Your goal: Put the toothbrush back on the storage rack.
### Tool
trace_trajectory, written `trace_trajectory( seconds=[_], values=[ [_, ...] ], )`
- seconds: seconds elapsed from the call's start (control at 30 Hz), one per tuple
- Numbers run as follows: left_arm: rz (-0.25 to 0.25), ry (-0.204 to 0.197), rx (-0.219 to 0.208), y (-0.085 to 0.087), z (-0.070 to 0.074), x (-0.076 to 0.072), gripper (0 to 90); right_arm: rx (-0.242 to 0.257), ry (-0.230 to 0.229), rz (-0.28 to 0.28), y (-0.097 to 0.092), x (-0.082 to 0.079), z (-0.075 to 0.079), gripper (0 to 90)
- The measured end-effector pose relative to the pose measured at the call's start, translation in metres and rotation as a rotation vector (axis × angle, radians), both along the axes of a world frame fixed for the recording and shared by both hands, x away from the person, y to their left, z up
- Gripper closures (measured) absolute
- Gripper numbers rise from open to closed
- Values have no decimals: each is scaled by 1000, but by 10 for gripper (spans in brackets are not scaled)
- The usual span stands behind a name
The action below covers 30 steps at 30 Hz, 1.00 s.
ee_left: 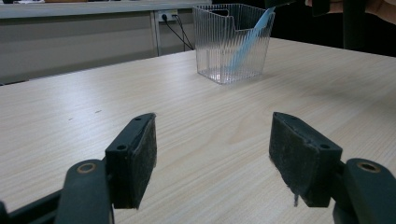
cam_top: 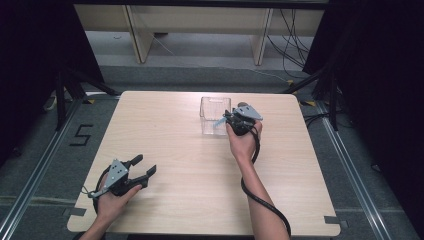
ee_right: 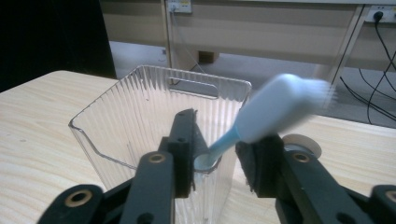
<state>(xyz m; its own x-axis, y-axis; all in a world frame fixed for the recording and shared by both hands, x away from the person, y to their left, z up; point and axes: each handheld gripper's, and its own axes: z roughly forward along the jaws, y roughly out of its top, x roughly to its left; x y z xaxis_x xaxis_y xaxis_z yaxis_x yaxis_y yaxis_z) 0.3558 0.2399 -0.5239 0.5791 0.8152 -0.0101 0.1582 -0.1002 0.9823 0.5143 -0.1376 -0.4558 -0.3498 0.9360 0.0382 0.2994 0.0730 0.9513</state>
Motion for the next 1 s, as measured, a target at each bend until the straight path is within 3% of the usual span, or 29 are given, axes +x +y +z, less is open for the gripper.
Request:
trace_trajectory(
  seconds=[0.2, 0.43, 0.53, 0.67, 1.0],
  values=[
    [-4, -11, -12, -1, -1, 1, 320, 8, 28, 13, -4, -1, -1, 574],
    [0, 3, -1, 0, 0, 0, 319, 3, 67, 23, -10, -8, -4, 539],
    [-4, -11, -15, -1, -1, 1, 319, -6, 79, 33, -14, -12, -6, 526],
    [0, -1, -4, 0, 0, 0, 319, -6, 110, 43, -19, -21, -6, 521],
    [3, 3, -4, 0, 0, 0, 320, -49, 128, 85, -34, -49, -8, 504]
  ],
)
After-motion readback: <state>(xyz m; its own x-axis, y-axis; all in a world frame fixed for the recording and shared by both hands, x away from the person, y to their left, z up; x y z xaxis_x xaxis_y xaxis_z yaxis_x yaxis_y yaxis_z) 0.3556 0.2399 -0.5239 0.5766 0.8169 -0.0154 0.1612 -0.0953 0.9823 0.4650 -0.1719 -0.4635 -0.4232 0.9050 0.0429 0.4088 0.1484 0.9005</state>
